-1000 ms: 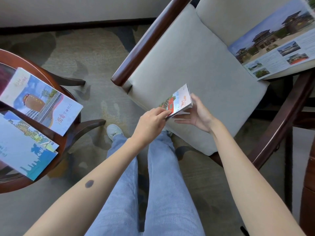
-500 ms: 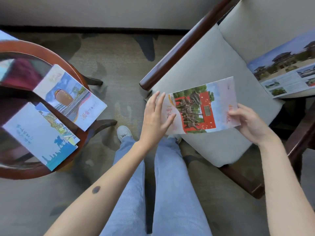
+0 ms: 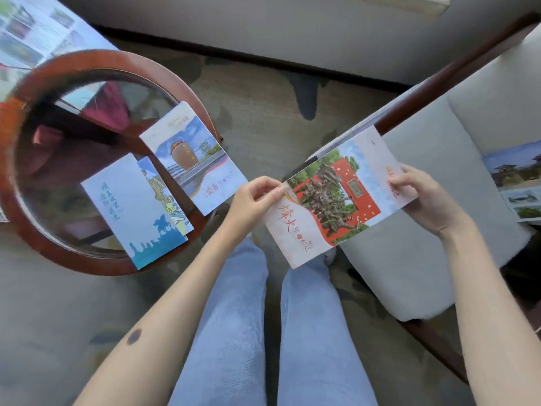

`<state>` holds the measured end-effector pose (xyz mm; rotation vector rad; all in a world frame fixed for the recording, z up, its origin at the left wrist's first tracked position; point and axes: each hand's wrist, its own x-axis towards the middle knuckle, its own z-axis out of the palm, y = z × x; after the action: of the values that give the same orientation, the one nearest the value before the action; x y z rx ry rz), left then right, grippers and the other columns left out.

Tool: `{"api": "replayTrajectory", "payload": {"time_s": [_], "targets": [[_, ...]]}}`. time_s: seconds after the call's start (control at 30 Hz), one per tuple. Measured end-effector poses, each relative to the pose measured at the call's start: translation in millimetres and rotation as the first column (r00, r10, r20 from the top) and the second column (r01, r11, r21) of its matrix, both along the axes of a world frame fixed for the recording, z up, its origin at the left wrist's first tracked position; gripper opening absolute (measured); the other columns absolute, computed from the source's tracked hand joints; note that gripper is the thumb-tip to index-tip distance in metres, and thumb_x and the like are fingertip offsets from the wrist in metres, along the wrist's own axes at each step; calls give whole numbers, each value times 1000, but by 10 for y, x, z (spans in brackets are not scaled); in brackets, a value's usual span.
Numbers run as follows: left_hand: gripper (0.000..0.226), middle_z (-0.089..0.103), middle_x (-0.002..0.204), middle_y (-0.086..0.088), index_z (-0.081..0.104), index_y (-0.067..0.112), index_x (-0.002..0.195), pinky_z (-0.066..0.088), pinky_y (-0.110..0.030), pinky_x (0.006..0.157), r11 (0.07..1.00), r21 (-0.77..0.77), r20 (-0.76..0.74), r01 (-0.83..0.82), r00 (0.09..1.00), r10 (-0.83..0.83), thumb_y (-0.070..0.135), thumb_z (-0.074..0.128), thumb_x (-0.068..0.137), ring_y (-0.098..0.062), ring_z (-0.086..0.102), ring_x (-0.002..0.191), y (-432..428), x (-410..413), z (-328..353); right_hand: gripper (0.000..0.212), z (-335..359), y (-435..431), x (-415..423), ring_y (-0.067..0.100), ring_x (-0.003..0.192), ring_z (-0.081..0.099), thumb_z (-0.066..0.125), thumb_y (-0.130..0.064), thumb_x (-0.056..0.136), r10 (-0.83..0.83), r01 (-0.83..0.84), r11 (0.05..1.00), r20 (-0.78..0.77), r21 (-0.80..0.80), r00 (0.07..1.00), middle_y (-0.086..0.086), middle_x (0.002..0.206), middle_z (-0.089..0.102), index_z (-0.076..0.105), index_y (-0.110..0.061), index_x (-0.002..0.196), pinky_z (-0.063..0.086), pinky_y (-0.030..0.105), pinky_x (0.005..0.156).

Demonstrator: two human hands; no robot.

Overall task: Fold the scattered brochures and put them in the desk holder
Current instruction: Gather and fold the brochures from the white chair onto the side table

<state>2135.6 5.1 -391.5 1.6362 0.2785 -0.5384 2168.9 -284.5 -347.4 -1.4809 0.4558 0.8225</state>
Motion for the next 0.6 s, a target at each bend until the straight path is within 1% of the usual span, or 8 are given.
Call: {"api": "replayTrajectory", "payload": {"time_s": [0.1, 0.2, 0.27, 0.3, 0.37, 0.43, 0.5, 0.6], "targets": [[13, 62, 78, 8, 63, 20, 80, 46, -16, 69, 998, 8, -27, -64, 998, 64, 12, 59, 90, 0, 57, 71, 354, -54, -17, 35, -42, 367, 132, 16, 94, 69, 53, -36, 80, 59, -58, 998, 19, -28, 998, 0, 105, 70, 58, -17, 110, 56, 29, 80], [16, 62, 79, 8, 61, 23, 78, 47, -15, 68, 977, 10, -56, -212, 976, 212, 13, 58, 90, 0, 59, 73, 622, -126, -73, 47, -42, 777, 253, 20, 107, 65, 51, -38, 85, 107, -109, 994, 64, 26, 992, 5, 120, 64, 51, -13, 125, 55, 33, 86], [14, 62, 82, 4, 62, 21, 81, 48, -18, 69, 946, 19, -73, -323, 944, 323, 12, 57, 91, -6, 60, 77, 752, -172, -126, 44, -51, 1055, 305, 19, 108, 65, 51, -34, 86, 71, -78, 993, 89, 85, 994, 1, 119, 65, 51, -16, 126, 55, 30, 84], [11, 62, 82, 4, 62, 18, 83, 48, -16, 68, 925, 18, -85, -380, 921, 380, 12, 57, 91, -5, 60, 77, 804, -194, -148, 42, -65, 1192, 327, 18, 108, 64, 52, -30, 86, 41, -51, 992, 94, 117, 995, -1, 118, 66, 51, -19, 126, 55, 29, 83], [8, 62, 80, 4, 61, 15, 86, 48, -11, 62, 872, 3, -118, -490, 866, 486, 12, 57, 91, 3, 61, 70, 889, -238, -192, 41, -108, 1453, 358, 20, 112, 62, 54, -23, 86, 18, -35, 983, 97, 179, 995, 1, 124, 64, 49, -21, 127, 55, 29, 84], [11, 60, 78, 5, 59, 19, 84, 48, -10, 58, 825, -7, -138, -564, 818, 558, 12, 55, 92, 7, 60, 65, 946, -283, -227, 40, -170, 1711, 369, 19, 114, 61, 58, -13, 87, 60, -77, 975, 82, 211, 995, 1, 125, 62, 49, -24, 125, 55, 29, 85], [13, 58, 77, 5, 55, 22, 84, 46, -15, 59, 807, -8, -156, -591, 798, 583, 14, 53, 94, 1, 58, 66, 970, -321, -254, 40, -256, 1934, 355, 18, 109, 64, 61, -5, 85, 162, -170, 971, 64, 169, 985, -1, 117, 66, 51, -24, 119, 55, 27, 83], [13, 50, 73, 2, 51, 22, 84, 38, -24, 63, 825, -10, -184, -565, 812, 554, 16, 50, 95, -15, 47, 72, 994, -380, -328, 52, -372, 2166, 338, 8, 100, 65, 64, 1, 82, 302, -300, 953, 76, -27, 950, -7, 113, 62, 40, -24, 121, 55, 21, 78]]}}
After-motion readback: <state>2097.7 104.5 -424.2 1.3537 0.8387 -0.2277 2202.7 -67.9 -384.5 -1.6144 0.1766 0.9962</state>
